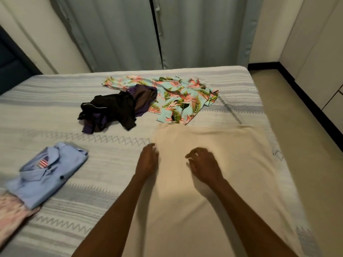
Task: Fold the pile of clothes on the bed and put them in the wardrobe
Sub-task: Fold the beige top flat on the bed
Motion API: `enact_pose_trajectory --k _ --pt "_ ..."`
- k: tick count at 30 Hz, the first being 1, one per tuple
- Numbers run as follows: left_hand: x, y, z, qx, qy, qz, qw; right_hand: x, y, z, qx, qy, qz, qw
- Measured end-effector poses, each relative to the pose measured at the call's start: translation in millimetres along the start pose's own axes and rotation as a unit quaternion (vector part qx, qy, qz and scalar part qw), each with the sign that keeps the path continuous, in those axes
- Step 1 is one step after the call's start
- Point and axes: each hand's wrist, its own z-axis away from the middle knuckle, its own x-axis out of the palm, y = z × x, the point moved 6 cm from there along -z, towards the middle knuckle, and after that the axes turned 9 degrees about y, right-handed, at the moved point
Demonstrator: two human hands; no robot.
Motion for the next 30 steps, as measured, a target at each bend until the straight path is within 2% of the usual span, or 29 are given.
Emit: enact_pose_trajectory --k 3,6,8,11,13,17,19,20,24,27,28,30 --pt "-22.5 -11.5 56.6 0.029 -0.022 -0.007 0.999 -2.4 -62.8 51.8 -0.018 -0.021 -0.025 0.999" --pt "-51.6 -35.9 109.2 0.021 -0.025 -0.053 0.998 -9.5 -116.6 98.3 -0.040 -0.048 -0.033 0.998" --pt "-82.4 -39.4 146.4 0.047 -0.002 -0.114 0.992 -13.0 -145.0 124.3 -0.059 -0.056 -0.029 0.996" --pt "-130.6 -49.9 201.0 0.076 0.054 -0.146 0.985 -8.4 -177.8 151.8 -0.063 -0.098 -0.029 0.993" --pt "-164.4 -74.0 229.8 0.018 0.070 -0.169 0.983 -1.4 -203.6 163.2 -0.069 -0.121 -0.035 0.990" --pt "-211.5 -138.3 281.2 -0.242 0.039 -0.190 0.951 15.0 -255.2 168.2 -0.091 -0.158 -0.051 0.982" --pt "-225.7 -154.0 297.2 -0.325 0.016 -0.168 0.931 20.6 -280.5 163.8 -0.095 -0.166 -0.063 0.979" --pt "-229.1 -157.1 301.4 -0.344 0.000 -0.161 0.925 23.6 -290.4 160.6 -0.093 -0.170 -0.063 0.979" --pt "-236.0 -174.2 312.8 -0.382 -0.042 -0.107 0.917 48.9 -321.9 147.9 -0.094 -0.272 0.003 0.958" --pt "-234.8 -179.8 318.9 -0.384 -0.076 -0.075 0.917 59.4 -330.2 139.1 -0.092 -0.300 0.076 0.947" --pt "-234.5 -178.2 318.1 -0.377 -0.068 -0.066 0.921 59.8 -332.6 134.9 -0.097 -0.295 0.101 0.945" --pt "-238.5 -170.7 319.0 -0.386 -0.004 -0.007 0.923 60.7 -337.8 125.2 -0.110 -0.271 0.128 0.948"
